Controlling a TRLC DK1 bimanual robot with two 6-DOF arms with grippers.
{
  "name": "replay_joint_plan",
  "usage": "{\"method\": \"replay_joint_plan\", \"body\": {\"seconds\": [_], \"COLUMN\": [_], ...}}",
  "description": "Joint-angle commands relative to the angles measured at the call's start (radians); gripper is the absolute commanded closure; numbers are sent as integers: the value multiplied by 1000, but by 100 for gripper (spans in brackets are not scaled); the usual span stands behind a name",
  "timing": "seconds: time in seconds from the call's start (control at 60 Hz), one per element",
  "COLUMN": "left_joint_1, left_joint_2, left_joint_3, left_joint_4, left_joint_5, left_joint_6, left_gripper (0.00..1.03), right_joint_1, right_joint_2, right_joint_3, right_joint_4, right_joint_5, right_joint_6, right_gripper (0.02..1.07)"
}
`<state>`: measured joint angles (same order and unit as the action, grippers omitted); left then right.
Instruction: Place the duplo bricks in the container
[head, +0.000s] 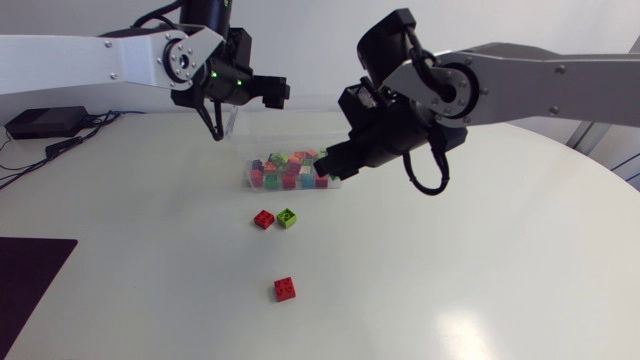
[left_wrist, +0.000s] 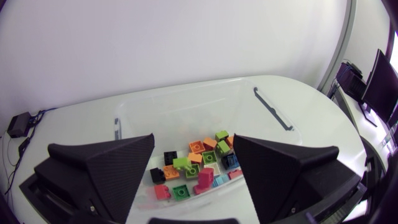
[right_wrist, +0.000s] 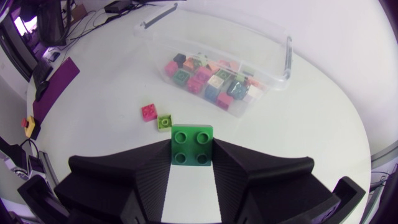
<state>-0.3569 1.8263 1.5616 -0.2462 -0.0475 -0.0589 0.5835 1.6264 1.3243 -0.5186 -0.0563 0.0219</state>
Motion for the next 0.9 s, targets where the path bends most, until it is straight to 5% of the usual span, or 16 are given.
{"method": "replay_joint_plan", "body": {"seconds": [0.0,0.133,0.433,0.883], "left_joint_1": [-8,-22,-24,-16], "left_joint_2": [-142,-256,-361,-91], "left_joint_3": [-71,-193,-503,-577], "left_joint_4": [-34,-122,-114,54], "left_joint_5": [-6,9,83,123], "left_joint_6": [33,105,235,297], "left_gripper": [7,7,8,9], "right_joint_1": [-17,-34,-45,-56], "right_joint_2": [-23,-20,15,47], "right_joint_3": [56,87,150,167], "right_joint_4": [12,42,121,190], "right_joint_5": [-5,-7,-7,-4], "right_joint_6": [-7,0,32,39], "right_gripper": [85,85,85,85]}}
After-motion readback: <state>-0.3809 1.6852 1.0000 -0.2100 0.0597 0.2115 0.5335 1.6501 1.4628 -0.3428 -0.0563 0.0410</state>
